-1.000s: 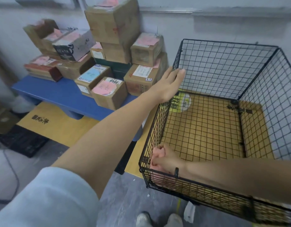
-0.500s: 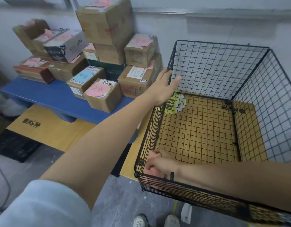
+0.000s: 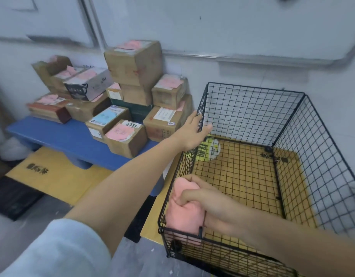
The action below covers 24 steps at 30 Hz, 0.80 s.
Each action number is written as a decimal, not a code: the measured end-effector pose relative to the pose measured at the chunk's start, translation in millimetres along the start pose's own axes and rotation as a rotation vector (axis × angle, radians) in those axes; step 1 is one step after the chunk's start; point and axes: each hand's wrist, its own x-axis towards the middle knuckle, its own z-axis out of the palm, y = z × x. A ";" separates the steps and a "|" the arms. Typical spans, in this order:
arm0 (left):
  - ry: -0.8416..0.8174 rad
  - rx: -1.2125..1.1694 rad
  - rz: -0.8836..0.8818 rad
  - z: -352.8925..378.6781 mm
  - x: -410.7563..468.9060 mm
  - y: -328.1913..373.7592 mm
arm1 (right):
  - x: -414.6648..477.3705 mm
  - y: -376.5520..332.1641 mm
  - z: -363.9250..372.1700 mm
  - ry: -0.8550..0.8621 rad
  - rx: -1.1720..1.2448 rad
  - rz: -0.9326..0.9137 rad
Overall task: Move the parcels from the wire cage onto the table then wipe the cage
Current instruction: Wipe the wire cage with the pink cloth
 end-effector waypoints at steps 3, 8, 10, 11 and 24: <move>0.015 -0.031 0.021 -0.9 1.0 -1.4 | -10.1 -16.7 10.8 -0.008 0.006 -0.002; 0.023 0.006 0.120 -20.2 6.3 -10.8 | -19.7 -43.0 23.9 0.073 -0.148 0.045; -0.014 0.068 0.161 -34.8 7.1 -22.3 | -22.0 -52.6 28.5 0.156 -0.227 0.045; -0.037 0.103 0.176 -44.2 8.9 -31.5 | -23.9 -59.5 31.5 0.209 -0.249 0.018; -0.017 0.371 0.133 -200.3 -17.5 -188.5 | 88.8 -140.1 168.0 0.452 -0.687 -0.643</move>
